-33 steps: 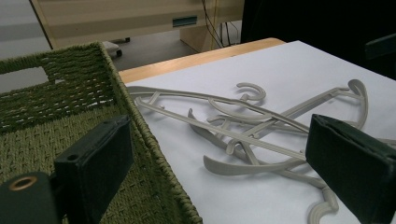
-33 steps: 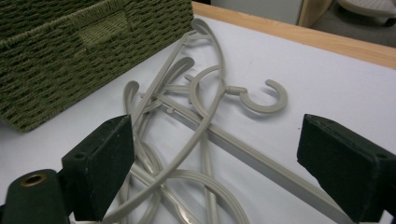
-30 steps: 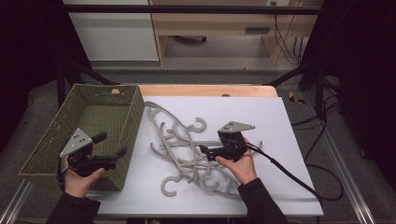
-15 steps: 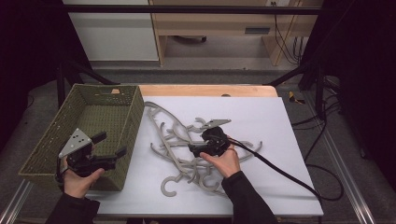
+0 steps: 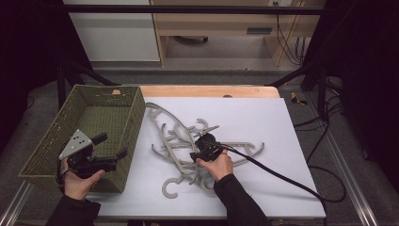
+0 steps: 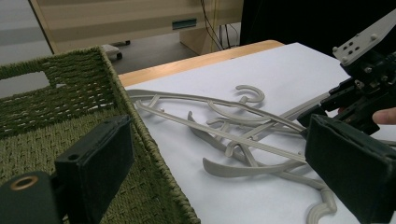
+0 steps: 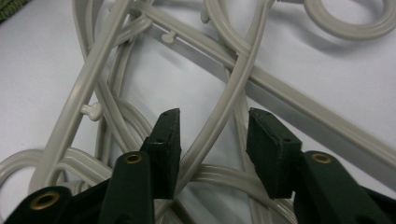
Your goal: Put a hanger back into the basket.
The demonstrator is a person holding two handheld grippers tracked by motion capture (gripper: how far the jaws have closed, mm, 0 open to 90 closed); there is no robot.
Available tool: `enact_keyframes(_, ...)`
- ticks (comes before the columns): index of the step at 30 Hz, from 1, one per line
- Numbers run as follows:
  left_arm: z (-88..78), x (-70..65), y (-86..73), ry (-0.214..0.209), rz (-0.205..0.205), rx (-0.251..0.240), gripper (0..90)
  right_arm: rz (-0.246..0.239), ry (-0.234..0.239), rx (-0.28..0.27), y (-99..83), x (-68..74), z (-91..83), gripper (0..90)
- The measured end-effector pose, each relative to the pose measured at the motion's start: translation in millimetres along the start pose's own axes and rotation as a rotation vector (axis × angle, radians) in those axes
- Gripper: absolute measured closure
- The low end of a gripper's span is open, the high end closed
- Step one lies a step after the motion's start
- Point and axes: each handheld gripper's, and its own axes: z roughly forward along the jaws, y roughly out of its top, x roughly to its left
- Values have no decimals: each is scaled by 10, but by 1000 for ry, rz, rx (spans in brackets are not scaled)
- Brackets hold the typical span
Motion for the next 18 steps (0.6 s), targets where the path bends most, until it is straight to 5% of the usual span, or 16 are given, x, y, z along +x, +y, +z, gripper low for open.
enact_keyframes(11, 6, -2, -3, 1, 1, 4, 75, 73, 38, 37, 18, -34, 50, 656)
enact_keyframes(18, 3, -4, -2, 0, 2, 3, 76, 107, -35, 61, 45, -91, 19, 706)
